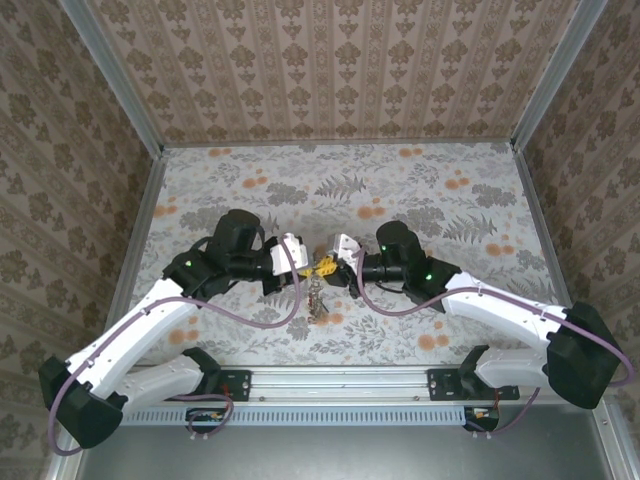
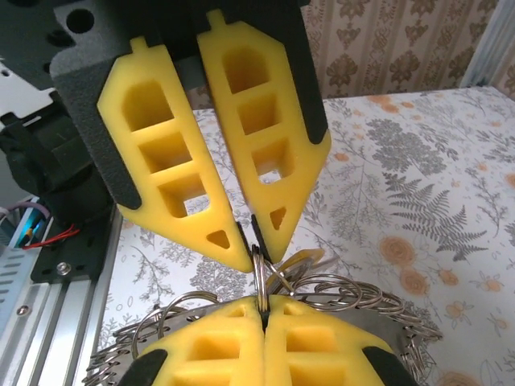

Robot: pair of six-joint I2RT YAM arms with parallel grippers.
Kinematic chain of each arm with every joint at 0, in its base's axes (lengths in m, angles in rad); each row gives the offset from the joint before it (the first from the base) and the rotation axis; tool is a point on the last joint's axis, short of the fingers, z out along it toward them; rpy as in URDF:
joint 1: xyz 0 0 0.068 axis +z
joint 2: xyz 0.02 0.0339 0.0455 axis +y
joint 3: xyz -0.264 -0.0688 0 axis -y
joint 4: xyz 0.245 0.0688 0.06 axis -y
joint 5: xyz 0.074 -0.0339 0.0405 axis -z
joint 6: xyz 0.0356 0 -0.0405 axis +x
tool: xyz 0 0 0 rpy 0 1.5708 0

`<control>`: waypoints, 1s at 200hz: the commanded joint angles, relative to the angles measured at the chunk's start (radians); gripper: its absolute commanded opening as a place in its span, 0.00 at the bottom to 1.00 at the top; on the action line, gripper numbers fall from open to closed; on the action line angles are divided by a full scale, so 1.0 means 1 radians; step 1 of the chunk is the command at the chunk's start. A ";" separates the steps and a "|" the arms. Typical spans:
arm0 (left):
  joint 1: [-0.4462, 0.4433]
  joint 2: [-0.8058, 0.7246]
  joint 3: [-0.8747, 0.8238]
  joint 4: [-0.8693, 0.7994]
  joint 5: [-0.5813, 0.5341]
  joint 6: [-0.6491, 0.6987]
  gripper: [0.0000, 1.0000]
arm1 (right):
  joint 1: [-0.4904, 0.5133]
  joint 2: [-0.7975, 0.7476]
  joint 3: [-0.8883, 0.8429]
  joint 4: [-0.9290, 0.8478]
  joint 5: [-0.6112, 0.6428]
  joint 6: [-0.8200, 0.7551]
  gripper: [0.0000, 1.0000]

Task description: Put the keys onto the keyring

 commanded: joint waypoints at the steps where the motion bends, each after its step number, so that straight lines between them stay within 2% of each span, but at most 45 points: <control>1: 0.012 -0.053 -0.012 -0.035 0.076 0.038 0.27 | -0.015 -0.063 -0.031 0.094 -0.054 0.000 0.00; 31: 0.057 -0.090 -0.031 -0.117 0.086 0.130 0.30 | -0.034 -0.109 -0.054 0.102 -0.090 -0.023 0.00; 37: 0.066 -0.095 -0.040 -0.117 0.084 0.138 0.33 | -0.038 -0.115 -0.058 0.105 -0.099 -0.027 0.00; 54: 0.079 -0.104 -0.074 -0.062 0.087 0.125 0.42 | -0.044 -0.124 -0.065 0.111 -0.128 -0.032 0.00; 77: 0.079 -0.099 -0.109 0.044 0.137 0.083 0.47 | -0.047 -0.124 -0.067 0.128 -0.149 -0.033 0.00; 120: 0.080 -0.081 -0.099 0.137 0.172 0.065 0.48 | -0.046 -0.120 -0.069 0.148 -0.167 -0.034 0.00; 161: 0.079 -0.057 -0.083 0.103 0.253 0.129 0.47 | -0.046 -0.112 -0.069 0.171 -0.183 -0.027 0.00; 200: 0.074 -0.025 -0.099 0.119 0.286 0.099 0.40 | -0.047 -0.107 -0.063 0.176 -0.186 -0.023 0.00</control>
